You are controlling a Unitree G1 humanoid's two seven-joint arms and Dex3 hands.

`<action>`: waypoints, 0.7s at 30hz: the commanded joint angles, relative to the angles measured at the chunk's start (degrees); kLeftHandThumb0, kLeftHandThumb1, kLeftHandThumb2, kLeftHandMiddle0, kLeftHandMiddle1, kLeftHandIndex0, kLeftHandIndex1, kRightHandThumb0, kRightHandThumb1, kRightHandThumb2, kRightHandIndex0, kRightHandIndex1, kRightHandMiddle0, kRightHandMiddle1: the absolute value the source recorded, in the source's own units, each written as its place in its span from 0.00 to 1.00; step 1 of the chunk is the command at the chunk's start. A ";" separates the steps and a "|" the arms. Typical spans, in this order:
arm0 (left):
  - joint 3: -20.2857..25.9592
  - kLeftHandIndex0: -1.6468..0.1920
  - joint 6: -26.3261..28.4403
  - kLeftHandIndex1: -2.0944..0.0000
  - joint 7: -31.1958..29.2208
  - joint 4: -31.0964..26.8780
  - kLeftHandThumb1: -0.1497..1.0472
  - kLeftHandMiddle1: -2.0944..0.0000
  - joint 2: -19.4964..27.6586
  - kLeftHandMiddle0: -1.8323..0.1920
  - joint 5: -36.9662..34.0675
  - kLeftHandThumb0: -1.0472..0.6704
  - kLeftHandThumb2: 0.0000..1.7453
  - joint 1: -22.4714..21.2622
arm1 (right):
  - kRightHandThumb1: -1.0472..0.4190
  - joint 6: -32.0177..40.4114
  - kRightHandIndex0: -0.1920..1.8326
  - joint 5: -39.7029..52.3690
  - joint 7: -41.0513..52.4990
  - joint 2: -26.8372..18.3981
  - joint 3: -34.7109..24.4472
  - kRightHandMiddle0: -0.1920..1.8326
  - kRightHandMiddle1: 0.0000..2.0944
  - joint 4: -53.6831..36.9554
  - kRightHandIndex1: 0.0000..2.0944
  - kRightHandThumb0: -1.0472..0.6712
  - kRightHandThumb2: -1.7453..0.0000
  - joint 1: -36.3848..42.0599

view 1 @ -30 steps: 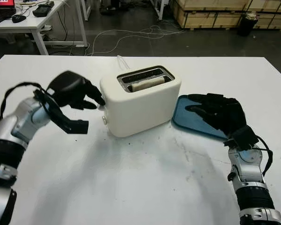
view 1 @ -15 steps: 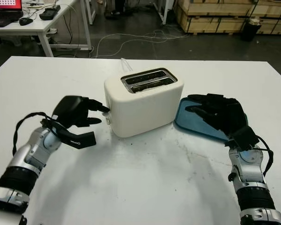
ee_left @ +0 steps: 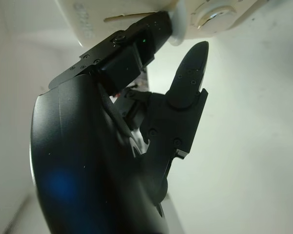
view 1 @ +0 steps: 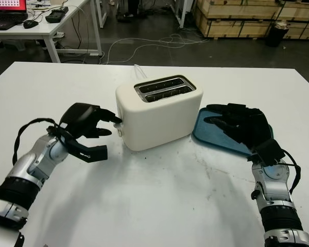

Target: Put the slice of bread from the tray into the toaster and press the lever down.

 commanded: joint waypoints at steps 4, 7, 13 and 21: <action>-3.64 0.20 -3.98 0.99 -2.36 2.25 0.77 0.22 -1.41 0.49 2.75 0.48 0.00 -2.06 | 0.10 -0.60 0.67 1.00 0.15 -0.22 -0.15 0.63 0.00 -0.04 0.06 0.28 1.00 -0.26; -2.80 0.20 -5.04 0.99 -3.15 1.53 0.77 0.20 -1.08 0.50 1.66 0.48 0.00 -3.10 | 0.11 -0.28 0.67 1.25 0.35 -0.25 -0.19 0.63 0.00 -0.16 0.06 0.28 1.00 -0.26; -1.68 0.19 -5.27 0.99 -3.43 -0.80 0.76 0.22 -1.22 0.48 1.45 0.48 0.00 -3.13 | 0.11 -0.57 0.66 0.63 0.08 -0.49 -0.04 0.63 0.00 -0.25 0.06 0.29 1.00 -0.20; -1.21 0.19 -2.68 0.99 -3.94 -7.04 0.75 0.20 -1.31 0.49 3.18 0.49 0.00 -0.80 | 0.10 -0.64 0.67 0.63 0.08 -0.42 -0.02 0.63 0.00 -0.11 0.06 0.28 1.00 -0.08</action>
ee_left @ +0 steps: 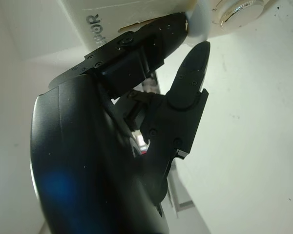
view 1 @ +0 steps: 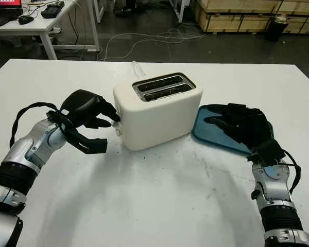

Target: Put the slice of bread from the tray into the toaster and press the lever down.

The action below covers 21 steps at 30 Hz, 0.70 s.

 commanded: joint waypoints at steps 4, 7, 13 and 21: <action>-8.26 0.23 9.83 1.00 -1.89 -0.20 0.82 0.28 -11.84 0.55 6.54 0.49 0.01 5.11 | 0.11 -0.12 0.67 0.43 0.13 -0.67 -0.01 0.63 0.00 -0.03 0.06 0.28 1.00 0.12; -15.18 0.26 11.99 1.00 2.58 13.37 0.88 0.57 -20.19 0.49 11.33 0.44 0.00 5.22 | 0.11 0.41 0.66 1.56 1.11 -0.93 -0.32 0.63 0.00 -0.13 0.06 0.28 1.00 0.27; -15.35 0.28 12.97 1.00 2.10 16.07 0.89 0.54 -22.41 0.53 9.10 0.44 0.03 3.97 | 0.11 1.63 0.66 -0.10 -0.34 -0.76 -0.08 0.63 0.00 -1.57 0.06 0.29 1.00 1.02; -16.21 0.24 12.32 0.99 5.47 15.34 0.88 0.43 -21.15 0.52 9.89 0.47 0.00 3.92 | 0.11 -0.19 0.67 0.31 0.46 -0.52 0.16 0.63 0.00 0.57 0.07 0.28 1.00 0.29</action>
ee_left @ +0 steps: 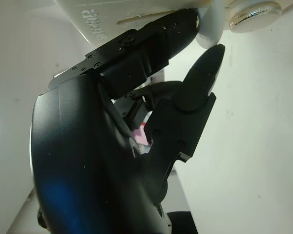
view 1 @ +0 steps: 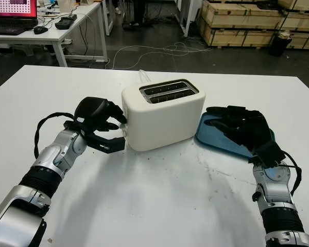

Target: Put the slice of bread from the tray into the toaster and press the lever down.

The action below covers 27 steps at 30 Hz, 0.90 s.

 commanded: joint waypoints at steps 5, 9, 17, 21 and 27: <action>-11.82 0.26 -0.06 1.00 -6.81 4.83 0.88 0.35 -9.78 0.55 4.31 0.47 0.00 5.45 | 0.11 0.03 0.66 0.34 -0.15 -0.13 0.32 0.63 0.00 -0.11 0.07 0.27 1.00 -0.33; -10.86 0.25 -2.49 1.00 -6.23 2.76 0.87 0.30 -7.54 0.55 3.75 0.48 0.00 4.72 | 0.11 0.26 0.67 0.17 -0.34 -0.13 0.37 0.63 0.00 -0.25 0.07 0.27 1.00 -0.36; -7.92 0.25 -3.37 1.00 -13.06 -6.16 0.85 0.27 -4.77 0.54 -0.85 0.46 0.00 1.19 | 0.11 -0.62 0.67 0.59 0.23 -0.05 0.39 0.63 0.00 0.88 0.08 0.27 1.00 -0.67; -6.23 0.25 -2.38 0.99 -7.20 -1.18 0.86 0.21 -10.60 0.56 -2.76 0.47 0.00 0.74 | 0.11 -0.51 0.67 0.69 0.23 0.14 0.47 0.63 0.00 0.81 0.08 0.27 1.00 -0.46; -10.50 0.26 1.28 1.00 -3.41 18.68 0.88 0.49 -19.99 0.53 -0.12 0.45 0.01 3.88 | 0.11 0.47 0.67 1.05 0.40 -0.51 -0.05 0.64 0.00 0.18 0.09 0.26 1.00 0.11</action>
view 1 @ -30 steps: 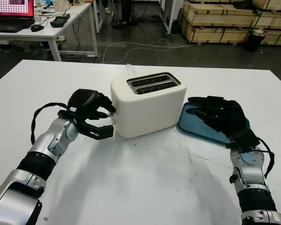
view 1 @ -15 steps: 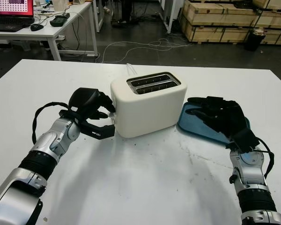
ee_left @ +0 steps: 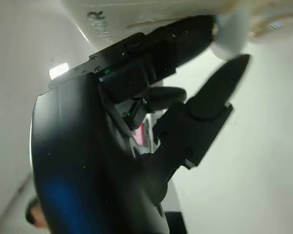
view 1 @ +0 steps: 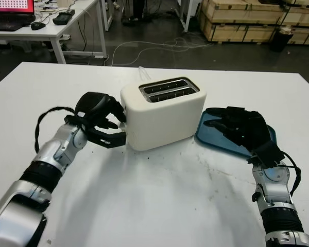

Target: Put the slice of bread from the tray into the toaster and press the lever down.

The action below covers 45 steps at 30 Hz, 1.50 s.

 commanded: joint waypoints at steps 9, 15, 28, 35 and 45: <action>-12.38 0.30 1.96 0.99 -6.78 10.87 0.89 0.51 -16.56 0.55 2.23 0.46 0.02 7.45 | 0.12 0.58 0.66 0.81 0.26 -0.31 0.08 0.64 0.00 0.00 0.09 0.29 1.00 -0.10; -12.66 0.29 1.56 0.99 -6.39 9.91 0.89 0.38 -15.57 0.57 2.32 0.47 0.01 8.08 | 0.11 -0.03 0.66 0.82 0.23 -0.50 -0.16 0.64 0.00 0.04 0.09 0.29 1.00 -0.04; -11.34 0.29 -1.56 1.00 -6.60 5.68 0.89 0.28 -10.19 0.60 2.52 0.48 0.01 4.87 | 0.11 0.55 0.65 0.25 -0.20 -0.47 0.06 0.64 0.00 -0.37 0.10 0.28 1.00 -0.04; -12.75 0.28 3.16 1.00 -8.82 10.16 0.87 0.54 -12.35 0.54 3.01 0.47 0.01 7.11 | 0.12 1.39 0.65 0.74 -0.14 -0.41 -0.13 0.64 0.00 -0.90 0.10 0.28 1.00 0.26; -12.54 0.31 4.38 1.00 -9.16 8.71 0.89 0.67 -11.42 0.55 1.83 0.45 0.06 7.76 | 0.11 -0.29 0.65 0.61 0.50 -0.16 0.16 0.64 0.00 0.36 0.11 0.29 1.00 -0.27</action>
